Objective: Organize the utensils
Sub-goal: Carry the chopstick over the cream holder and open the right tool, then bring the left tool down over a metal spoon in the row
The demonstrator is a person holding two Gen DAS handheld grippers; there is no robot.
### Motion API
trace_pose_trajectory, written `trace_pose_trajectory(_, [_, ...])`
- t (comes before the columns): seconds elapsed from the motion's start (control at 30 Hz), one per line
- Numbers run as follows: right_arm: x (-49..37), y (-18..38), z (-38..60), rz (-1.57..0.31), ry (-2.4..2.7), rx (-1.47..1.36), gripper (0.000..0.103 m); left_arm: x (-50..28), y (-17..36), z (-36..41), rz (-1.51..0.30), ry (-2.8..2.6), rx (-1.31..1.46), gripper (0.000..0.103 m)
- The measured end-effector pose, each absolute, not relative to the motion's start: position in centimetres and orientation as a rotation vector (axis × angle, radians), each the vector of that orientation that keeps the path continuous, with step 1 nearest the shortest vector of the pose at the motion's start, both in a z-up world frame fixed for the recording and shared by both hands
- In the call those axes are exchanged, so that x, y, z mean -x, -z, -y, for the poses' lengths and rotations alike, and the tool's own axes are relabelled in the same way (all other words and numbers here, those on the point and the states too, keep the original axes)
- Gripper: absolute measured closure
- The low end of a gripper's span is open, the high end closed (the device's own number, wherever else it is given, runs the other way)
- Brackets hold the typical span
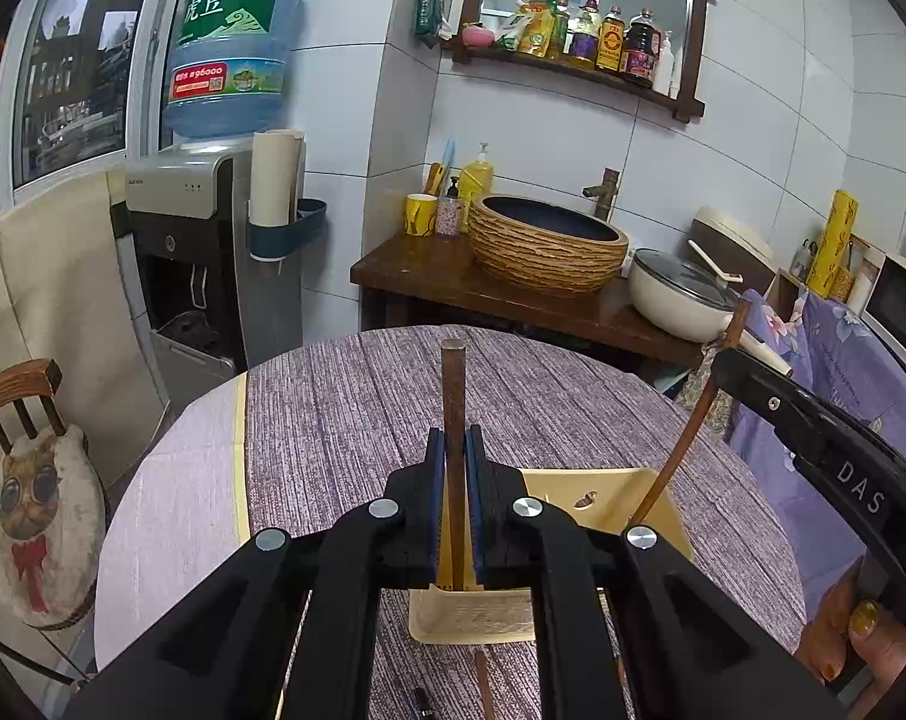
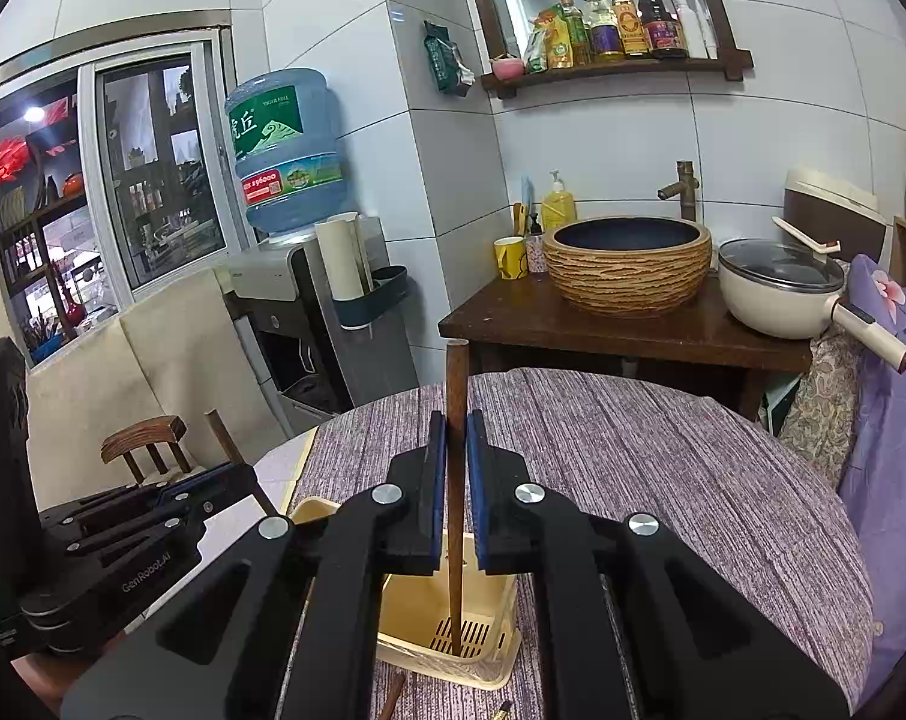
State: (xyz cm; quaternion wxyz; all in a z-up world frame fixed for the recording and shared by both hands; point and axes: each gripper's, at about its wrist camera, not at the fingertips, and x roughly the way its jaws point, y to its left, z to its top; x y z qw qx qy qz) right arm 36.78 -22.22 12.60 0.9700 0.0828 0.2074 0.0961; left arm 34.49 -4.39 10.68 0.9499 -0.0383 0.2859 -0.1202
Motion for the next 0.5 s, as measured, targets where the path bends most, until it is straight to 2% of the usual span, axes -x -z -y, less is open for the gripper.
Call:
trace_pose_trajectory(0.07, [-36.4, -12.6, 22.1, -0.407, -0.196, -0.162, 0.094, -34.3, -10.7, 4.5, -0.576, 0.251, 0.068, 0.094])
trace_pose_trajectory(0.1, [-36.2, -12.6, 22.1, -0.401, -0.198, -0.158, 0.09, -34.0, -10.8, 4.6, -0.568, 0.253, 0.06, 0.09])
trace_pose_trajectory(0.13, [-35.9, -12.6, 22.1, -0.391, -0.195, -0.15, 0.075, -33.6, -11.0, 4.5, -0.553, 0.251, 0.05, 0.076])
trace_pose_trajectory(0.17, [-35.6, -12.6, 22.1, -0.381, -0.188, -0.145, 0.062, -33.2, -11.0, 4.6, -0.539, 0.248, 0.044, 0.055])
trace_pose_trajectory(0.2, [-34.9, -12.7, 22.1, -0.356, -0.176, -0.142, 0.039, -32.5, -11.2, 4.4, -0.515, 0.243, 0.043, 0.046])
trace_pose_trajectory(0.23, [-34.3, -12.7, 22.1, -0.33, -0.167, -0.136, 0.037, -32.0, -11.3, 4.2, -0.494, 0.24, 0.047, 0.036])
trace_pose_trajectory(0.37, [-32.2, -12.7, 21.6, -0.299, -0.157, -0.087, 0.035, -30.1, -11.3, 3.8, -0.457, 0.234, 0.032, 0.026])
trace_pose_trajectory(0.47, [-30.3, -12.6, 21.5, -0.28, -0.143, -0.069, 0.026, -28.6, -10.9, 3.2, -0.448, 0.225, 0.032, 0.011])
trace_pose_trajectory(0.5, [-29.5, -12.4, 21.6, -0.28, -0.135, -0.063, 0.024, -28.1, -10.6, 2.9, -0.446, 0.222, 0.035, 0.009])
